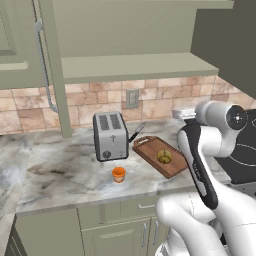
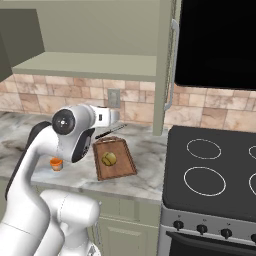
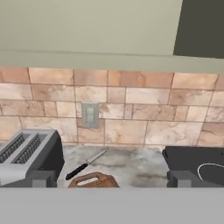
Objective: Pick the bread, place it on the cutting board, pick the jam, place it on the counter, and close the cabinet.
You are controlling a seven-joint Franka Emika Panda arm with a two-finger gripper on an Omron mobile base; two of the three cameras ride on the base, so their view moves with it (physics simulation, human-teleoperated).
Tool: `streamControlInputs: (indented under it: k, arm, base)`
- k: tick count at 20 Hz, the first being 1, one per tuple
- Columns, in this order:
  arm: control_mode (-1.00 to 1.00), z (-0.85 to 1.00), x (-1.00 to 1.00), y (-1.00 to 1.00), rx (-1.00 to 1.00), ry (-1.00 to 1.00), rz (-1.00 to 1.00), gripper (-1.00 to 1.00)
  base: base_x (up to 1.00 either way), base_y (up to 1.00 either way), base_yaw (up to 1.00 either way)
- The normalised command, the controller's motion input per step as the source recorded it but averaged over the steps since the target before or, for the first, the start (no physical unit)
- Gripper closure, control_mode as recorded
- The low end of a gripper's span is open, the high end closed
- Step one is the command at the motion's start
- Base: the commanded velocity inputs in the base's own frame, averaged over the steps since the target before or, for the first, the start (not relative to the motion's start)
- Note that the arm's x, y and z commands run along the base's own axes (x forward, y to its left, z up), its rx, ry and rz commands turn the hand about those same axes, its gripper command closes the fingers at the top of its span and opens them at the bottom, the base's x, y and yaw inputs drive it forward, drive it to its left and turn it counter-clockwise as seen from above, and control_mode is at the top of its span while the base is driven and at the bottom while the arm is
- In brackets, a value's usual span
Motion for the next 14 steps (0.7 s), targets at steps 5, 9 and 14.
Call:
streamControlInputs:
  k: [5,9,14]
  arm:
    - [-1.0,0.34,-0.24,-0.02,0.0,-0.06,0.0,-1.0]
    - [-1.0,0.34,-0.32,-0.01,0.0,-0.07,0.0,-1.0]
    - [-1.0,0.23,-0.4,-0.05,0.0,-0.05,0.0,-1.0]
  base:
    - [0.0,0.0,0.0]
    - [0.0,0.0,0.0]
    - [0.0,0.0,0.0]
